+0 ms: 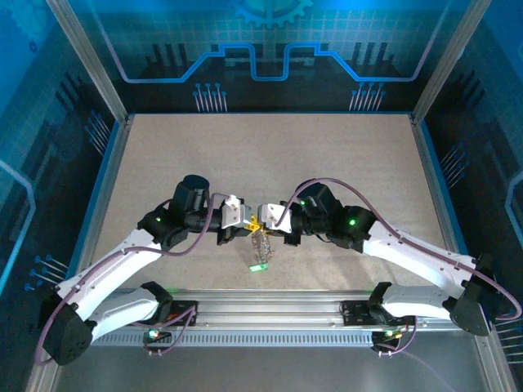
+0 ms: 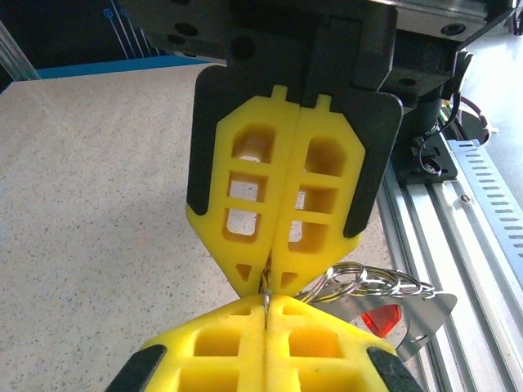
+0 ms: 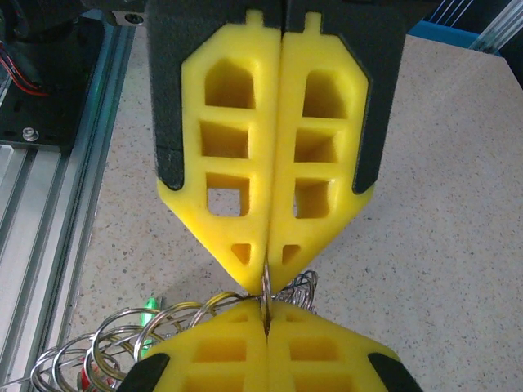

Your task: Put the keys on the keyring

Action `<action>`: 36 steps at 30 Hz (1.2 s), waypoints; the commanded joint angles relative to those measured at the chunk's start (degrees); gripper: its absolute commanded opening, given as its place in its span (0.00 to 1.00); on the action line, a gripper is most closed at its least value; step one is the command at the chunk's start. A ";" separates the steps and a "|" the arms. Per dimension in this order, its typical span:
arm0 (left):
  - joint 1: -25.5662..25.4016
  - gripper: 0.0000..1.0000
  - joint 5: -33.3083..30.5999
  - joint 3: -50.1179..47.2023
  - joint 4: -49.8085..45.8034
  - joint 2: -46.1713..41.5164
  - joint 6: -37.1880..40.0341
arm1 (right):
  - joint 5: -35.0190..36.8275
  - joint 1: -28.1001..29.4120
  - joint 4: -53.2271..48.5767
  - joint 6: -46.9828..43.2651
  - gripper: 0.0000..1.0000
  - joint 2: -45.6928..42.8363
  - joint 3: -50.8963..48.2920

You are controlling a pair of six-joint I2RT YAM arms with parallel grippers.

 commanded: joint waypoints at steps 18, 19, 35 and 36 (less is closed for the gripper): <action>0.34 0.00 6.87 -4.09 15.12 -3.24 -7.10 | -5.73 -3.19 -2.36 -0.36 0.21 -5.69 0.65; 0.34 0.00 7.27 -4.08 15.42 -3.16 -7.38 | -5.96 -3.31 -2.38 -0.38 0.21 -5.72 0.50; 0.50 0.00 8.20 -7.47 26.53 -3.18 -14.29 | -7.21 -3.88 -0.83 -0.58 0.15 -6.05 -1.31; 0.53 0.00 8.16 -7.71 27.61 -3.09 -14.95 | -7.35 -4.04 -0.50 -0.46 0.16 -5.92 -1.37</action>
